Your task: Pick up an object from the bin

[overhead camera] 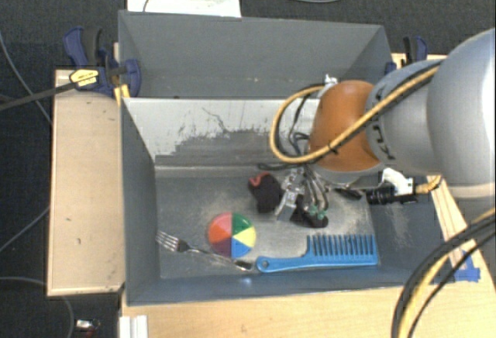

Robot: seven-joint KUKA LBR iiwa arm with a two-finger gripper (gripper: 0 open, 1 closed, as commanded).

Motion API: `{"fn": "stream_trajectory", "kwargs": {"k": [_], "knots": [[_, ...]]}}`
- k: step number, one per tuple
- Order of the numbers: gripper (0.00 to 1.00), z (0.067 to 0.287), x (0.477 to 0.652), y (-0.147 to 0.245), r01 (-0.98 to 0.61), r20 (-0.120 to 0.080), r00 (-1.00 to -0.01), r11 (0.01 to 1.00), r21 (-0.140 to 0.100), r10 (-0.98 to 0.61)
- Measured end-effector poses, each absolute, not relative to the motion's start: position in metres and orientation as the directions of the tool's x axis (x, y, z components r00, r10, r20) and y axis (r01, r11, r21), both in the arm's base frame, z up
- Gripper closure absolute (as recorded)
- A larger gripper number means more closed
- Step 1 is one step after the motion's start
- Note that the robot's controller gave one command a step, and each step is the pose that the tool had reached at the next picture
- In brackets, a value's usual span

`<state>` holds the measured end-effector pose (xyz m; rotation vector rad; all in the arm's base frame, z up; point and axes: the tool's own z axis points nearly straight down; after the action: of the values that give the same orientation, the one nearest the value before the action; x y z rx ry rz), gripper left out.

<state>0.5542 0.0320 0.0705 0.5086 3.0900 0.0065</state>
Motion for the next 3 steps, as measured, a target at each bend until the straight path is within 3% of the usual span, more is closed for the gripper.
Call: {"fn": "stream_trajectory", "kwargs": {"k": [1,2,3], "knots": [[1.0,0.098,0.551,0.032,0.318,0.0,-0.948,0.948,0.002,0.318],[1.0,0.146,0.552,0.032,0.317,-0.003,-0.948,0.948,0.004,0.317],[1.0,0.179,0.554,0.032,0.315,-0.012,-0.949,0.949,0.007,0.315]]}}
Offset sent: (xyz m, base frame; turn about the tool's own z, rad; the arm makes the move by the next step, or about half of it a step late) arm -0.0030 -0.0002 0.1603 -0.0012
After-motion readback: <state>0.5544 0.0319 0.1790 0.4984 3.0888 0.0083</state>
